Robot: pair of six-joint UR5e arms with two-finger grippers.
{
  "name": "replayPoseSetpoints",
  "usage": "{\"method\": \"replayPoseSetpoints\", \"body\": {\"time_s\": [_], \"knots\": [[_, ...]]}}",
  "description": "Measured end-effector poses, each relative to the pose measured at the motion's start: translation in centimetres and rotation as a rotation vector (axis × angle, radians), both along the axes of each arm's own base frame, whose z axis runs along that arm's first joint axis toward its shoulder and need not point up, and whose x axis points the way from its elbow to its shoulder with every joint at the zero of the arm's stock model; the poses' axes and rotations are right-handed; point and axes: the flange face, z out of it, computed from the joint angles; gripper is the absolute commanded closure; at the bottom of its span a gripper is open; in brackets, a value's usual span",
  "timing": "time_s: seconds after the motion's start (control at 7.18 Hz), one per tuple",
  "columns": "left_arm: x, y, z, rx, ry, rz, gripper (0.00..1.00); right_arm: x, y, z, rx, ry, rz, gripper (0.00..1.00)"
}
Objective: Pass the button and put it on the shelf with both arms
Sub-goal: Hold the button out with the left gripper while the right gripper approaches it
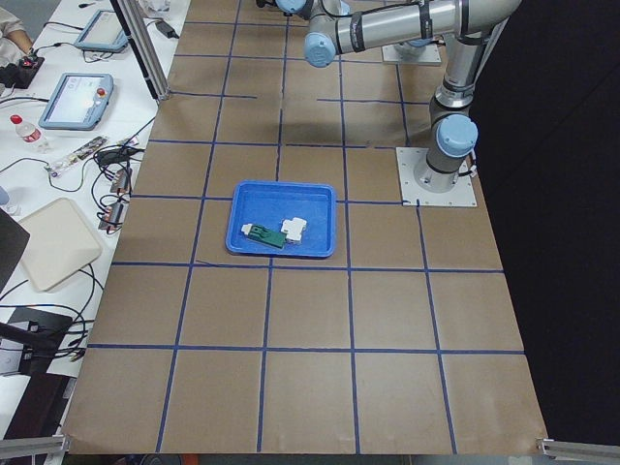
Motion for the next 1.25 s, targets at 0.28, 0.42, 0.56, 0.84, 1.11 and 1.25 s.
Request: {"method": "replayPoseSetpoints", "body": {"time_s": [0.28,0.42,0.56,0.84,1.11,1.25], "knots": [[0.00,-0.04,0.02,0.000,-0.001,0.000,1.00,-0.11,-0.10,-0.04,-0.002,0.004,-0.001,0.04],[-0.01,-0.12,0.03,-0.001,-0.001,0.001,1.00,-0.22,-0.15,0.00,-0.004,0.005,-0.003,0.04],[-0.01,-0.19,-0.01,0.000,-0.001,0.001,1.00,-0.37,-0.18,0.10,-0.007,0.009,-0.006,0.04],[-0.02,-0.21,-0.13,0.002,-0.002,0.001,1.00,-0.51,-0.10,0.00,0.000,0.027,-0.007,0.06],[-0.02,-0.25,-0.12,0.003,-0.002,0.002,1.00,-0.44,-0.01,-0.05,0.005,0.026,-0.007,0.15],[0.00,-0.22,-0.10,0.005,-0.004,0.004,1.00,-0.43,0.01,-0.01,0.004,0.024,-0.007,0.21]]}}
